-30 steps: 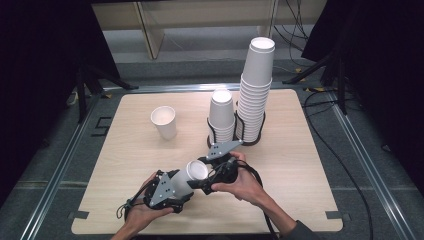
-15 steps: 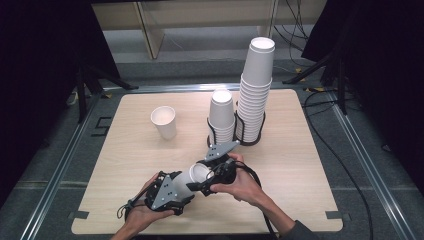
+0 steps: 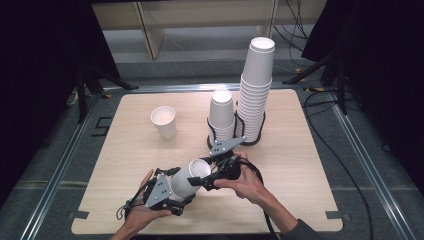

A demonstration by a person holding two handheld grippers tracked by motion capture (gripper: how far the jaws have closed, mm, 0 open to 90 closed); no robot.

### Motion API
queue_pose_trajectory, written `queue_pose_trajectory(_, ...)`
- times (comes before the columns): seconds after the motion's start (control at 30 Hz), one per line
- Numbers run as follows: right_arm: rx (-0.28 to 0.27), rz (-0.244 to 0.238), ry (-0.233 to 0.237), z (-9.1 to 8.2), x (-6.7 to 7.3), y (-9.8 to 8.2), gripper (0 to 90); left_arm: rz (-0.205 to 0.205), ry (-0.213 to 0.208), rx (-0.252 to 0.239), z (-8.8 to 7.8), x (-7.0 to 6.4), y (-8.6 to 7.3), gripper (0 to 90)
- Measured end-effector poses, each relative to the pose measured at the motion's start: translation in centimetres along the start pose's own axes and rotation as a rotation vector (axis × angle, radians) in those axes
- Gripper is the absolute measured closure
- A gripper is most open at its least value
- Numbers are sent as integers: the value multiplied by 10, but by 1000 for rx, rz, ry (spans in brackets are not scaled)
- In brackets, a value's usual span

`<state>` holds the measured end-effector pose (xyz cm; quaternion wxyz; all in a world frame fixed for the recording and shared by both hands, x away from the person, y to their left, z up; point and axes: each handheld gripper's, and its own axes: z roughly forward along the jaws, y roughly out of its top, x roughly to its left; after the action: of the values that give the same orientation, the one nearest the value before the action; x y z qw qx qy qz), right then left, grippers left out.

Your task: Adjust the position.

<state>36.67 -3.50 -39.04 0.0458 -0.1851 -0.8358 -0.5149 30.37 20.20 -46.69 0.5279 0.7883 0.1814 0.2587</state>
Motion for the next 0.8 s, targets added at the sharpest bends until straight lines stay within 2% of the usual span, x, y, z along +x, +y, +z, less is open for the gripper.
queue_pose_trajectory(0.03,-12,-10,-4,-2,-1,1,255,-10,5,-11,-1,1,0,51)
queue_pose_trajectory(0.13,-47,22,10,-7,-3,3,256,-49,4,-66,-2,3,0,45)
queue_pose_trajectory(0.17,-59,30,18,-8,-5,3,257,-56,6,-94,-3,4,0,42)
queue_pose_trajectory(0.23,-81,60,31,-11,-5,3,257,-59,14,-102,-4,4,1,35)
queue_pose_trajectory(0.27,-98,60,42,-11,-6,3,257,-67,19,-132,-3,3,1,35)
queue_pose_trajectory(0.3,-97,82,40,-12,-5,3,258,-62,27,-126,-4,3,2,35)
queue_pose_trajectory(0.37,-107,88,45,-13,-5,4,258,-70,26,-143,-4,2,1,30)
queue_pose_trajectory(0.4,-127,86,71,-12,-6,4,258,-75,26,-151,-4,1,1,25)
queue_pose_trajectory(0.43,-120,114,73,-13,-4,4,258,-74,27,-155,-3,1,2,19)
queue_pose_trajectory(0.5,-126,110,65,-14,-4,5,258,-65,32,-173,-3,0,2,19)
queue_pose_trajectory(0.53,-133,121,79,-14,-3,5,258,-66,34,-176,-4,0,2,19)
queue_pose_trajectory(0.57,-151,100,96,-12,-5,5,258,-64,37,-184,-5,-1,3,19)
queue_pose_trajectory(0.6,-155,106,96,-13,-5,5,258,-61,36,-208,-4,-1,3,19)
queue_pose_trajectory(0.63,-150,111,92,-13,-5,5,259,-56,40,-197,-6,-1,3,20)
queue_pose_trajectory(0.67,-149,128,108,-13,-4,4,258,-62,42,-219,-6,-1,4,24)
queue_pose_trajectory(0.77,-162,137,127,-12,-6,3,258,-54,42,-214,-8,0,4,50)
queue_pose_trajectory(0.8,-165,135,118,-13,-8,3,258,-55,36,-214,-7,0,4,52)
